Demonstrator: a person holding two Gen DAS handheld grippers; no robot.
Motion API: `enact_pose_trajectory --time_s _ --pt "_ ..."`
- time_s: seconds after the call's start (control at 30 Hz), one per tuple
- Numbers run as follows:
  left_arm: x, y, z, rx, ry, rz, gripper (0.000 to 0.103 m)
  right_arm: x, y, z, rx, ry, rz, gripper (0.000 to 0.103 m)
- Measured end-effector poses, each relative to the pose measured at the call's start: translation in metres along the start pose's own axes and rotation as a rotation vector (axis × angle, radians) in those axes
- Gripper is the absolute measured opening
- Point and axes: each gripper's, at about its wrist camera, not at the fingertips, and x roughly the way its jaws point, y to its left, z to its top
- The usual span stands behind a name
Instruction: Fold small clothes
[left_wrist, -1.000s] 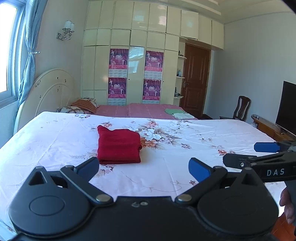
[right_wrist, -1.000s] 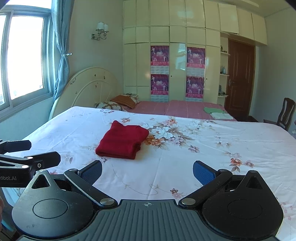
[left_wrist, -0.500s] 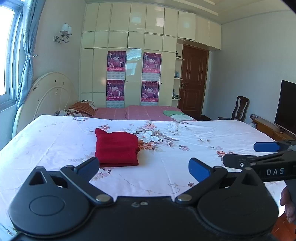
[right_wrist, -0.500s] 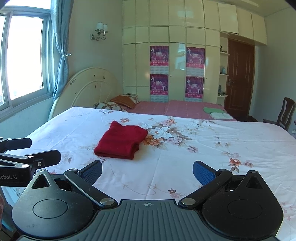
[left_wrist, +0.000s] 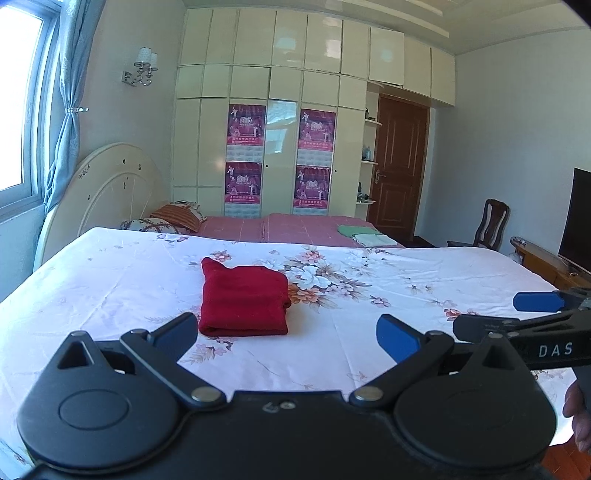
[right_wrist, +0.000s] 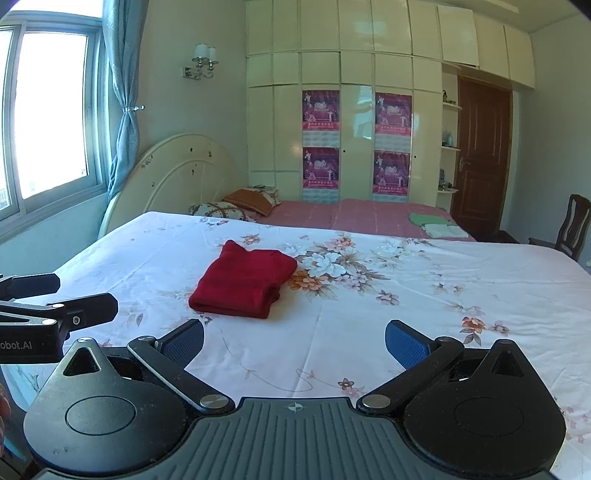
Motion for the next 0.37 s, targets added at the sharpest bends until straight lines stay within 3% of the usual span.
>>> enact_pose_trajectory --time_s 0.37 --pt "0.0050 -0.0028 -0.0011 -0.002 0.019 0.000 0.103 0.0069 -0.0045 0.0001 -0.001 0.012 0.009 0.103"
